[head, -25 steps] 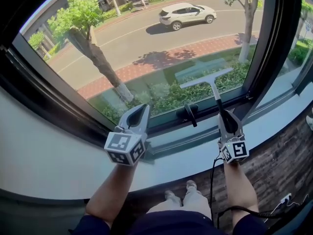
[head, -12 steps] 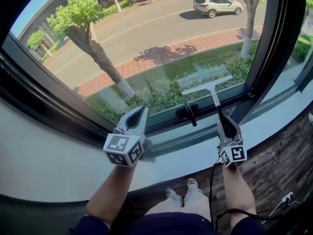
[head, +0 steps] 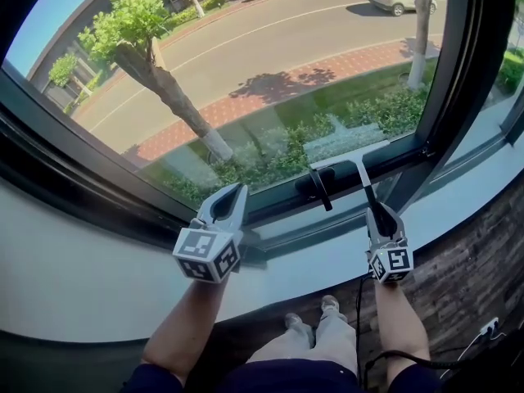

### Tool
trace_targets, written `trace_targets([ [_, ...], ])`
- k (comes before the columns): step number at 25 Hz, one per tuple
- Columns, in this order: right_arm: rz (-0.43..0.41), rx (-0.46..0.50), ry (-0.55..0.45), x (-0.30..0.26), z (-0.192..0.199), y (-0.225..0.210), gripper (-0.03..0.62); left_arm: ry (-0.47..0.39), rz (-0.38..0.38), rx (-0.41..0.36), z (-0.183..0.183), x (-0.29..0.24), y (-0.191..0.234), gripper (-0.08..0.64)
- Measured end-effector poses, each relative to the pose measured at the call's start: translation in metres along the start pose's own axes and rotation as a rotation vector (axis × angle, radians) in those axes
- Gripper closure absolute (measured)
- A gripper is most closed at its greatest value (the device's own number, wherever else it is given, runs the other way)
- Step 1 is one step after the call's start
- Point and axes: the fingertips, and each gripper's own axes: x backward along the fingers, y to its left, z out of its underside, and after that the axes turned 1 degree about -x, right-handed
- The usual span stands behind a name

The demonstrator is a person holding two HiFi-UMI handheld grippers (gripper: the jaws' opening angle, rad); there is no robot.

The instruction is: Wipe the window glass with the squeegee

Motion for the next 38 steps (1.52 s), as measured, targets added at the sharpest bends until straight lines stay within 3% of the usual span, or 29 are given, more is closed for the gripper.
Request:
trace_targets([
  [4, 0.027, -0.01, -0.012, 0.002, -0.002, -0.007, 0.491, 0.0, -0.013, 0.005, 0.002, 0.002, 0.006, 0.555],
  [9, 0.031, -0.002, -0.101, 0.004, -0.047, -0.004, 0.491, -0.037, -0.034, 0.006, -0.015, 0.001, 0.016, 0.555],
  [20, -0.079, 0.08, -0.383, -0.016, -0.218, 0.049, 0.491, -0.135, -0.1, 0.005, -0.056, 0.033, 0.047, 0.555],
  [38, -0.166, 0.161, -0.75, -0.076, -0.431, 0.168, 0.491, -0.33, -0.181, -0.056, -0.149, 0.058, 0.084, 0.555],
])
